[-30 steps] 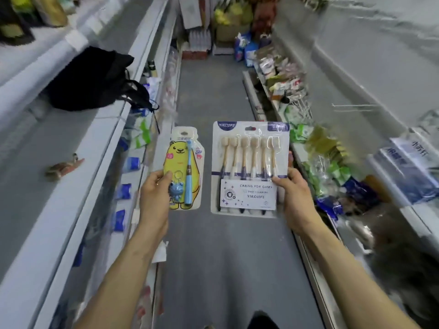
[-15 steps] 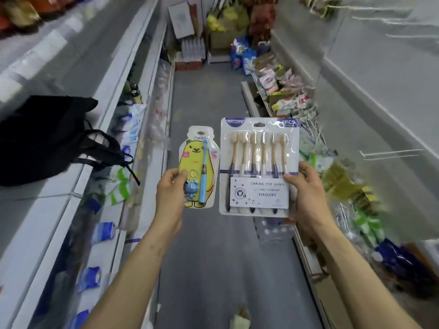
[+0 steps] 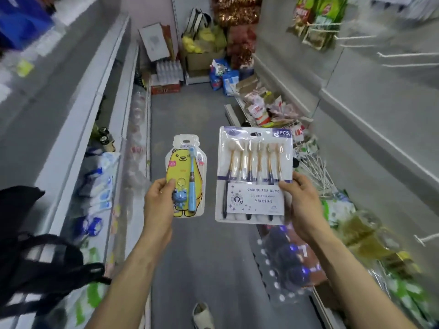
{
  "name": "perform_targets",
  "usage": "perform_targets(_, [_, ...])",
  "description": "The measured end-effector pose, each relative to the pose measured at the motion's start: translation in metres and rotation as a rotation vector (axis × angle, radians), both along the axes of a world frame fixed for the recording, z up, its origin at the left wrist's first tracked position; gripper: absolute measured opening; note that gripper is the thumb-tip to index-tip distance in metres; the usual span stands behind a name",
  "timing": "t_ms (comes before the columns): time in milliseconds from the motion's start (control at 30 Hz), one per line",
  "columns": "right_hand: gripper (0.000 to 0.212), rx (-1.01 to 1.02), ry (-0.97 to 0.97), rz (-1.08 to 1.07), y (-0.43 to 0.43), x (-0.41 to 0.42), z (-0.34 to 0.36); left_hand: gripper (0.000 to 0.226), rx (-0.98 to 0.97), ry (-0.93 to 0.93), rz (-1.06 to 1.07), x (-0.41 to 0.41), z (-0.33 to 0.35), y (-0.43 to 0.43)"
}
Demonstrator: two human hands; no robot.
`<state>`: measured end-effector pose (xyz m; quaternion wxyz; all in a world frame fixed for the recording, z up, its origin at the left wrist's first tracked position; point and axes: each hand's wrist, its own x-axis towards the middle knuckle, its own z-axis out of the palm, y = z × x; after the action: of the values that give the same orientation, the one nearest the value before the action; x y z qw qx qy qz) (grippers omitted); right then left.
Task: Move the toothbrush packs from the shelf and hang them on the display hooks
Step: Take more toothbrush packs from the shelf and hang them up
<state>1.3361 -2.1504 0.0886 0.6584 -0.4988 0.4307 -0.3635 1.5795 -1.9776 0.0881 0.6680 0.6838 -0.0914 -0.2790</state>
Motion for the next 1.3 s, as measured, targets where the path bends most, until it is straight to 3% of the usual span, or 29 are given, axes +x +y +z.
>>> perform_targets(267, [0.030, -0.024, -0.009, -0.184, -0.111, 0.087, 0.027, 0.010, -0.042, -0.057, -0.173, 0.118, 0.030, -0.158])
perform_targets(467, [0.036, -0.069, -0.002, -0.294, -0.204, 0.127, 0.016, 0.010, -0.051, -0.086, -0.316, 0.164, 0.027, -0.286])
perform_targets(767, [0.025, -0.090, -0.041, -0.418, -0.338, 0.173, 0.017, 0.014, -0.051, -0.114, -0.395, 0.217, 0.036, -0.454])
perform_targets(967, [0.028, -0.122, -0.067, -0.571, -0.397, 0.185, 0.033, 0.012, -0.069, -0.123, -0.503, 0.234, 0.055, -0.557])
perform_targets(1300, [0.030, -0.285, -0.049, -1.005, -0.458, 0.189, 0.086, 0.012, -0.239, -0.112, -0.931, 0.218, 0.106, -0.742])
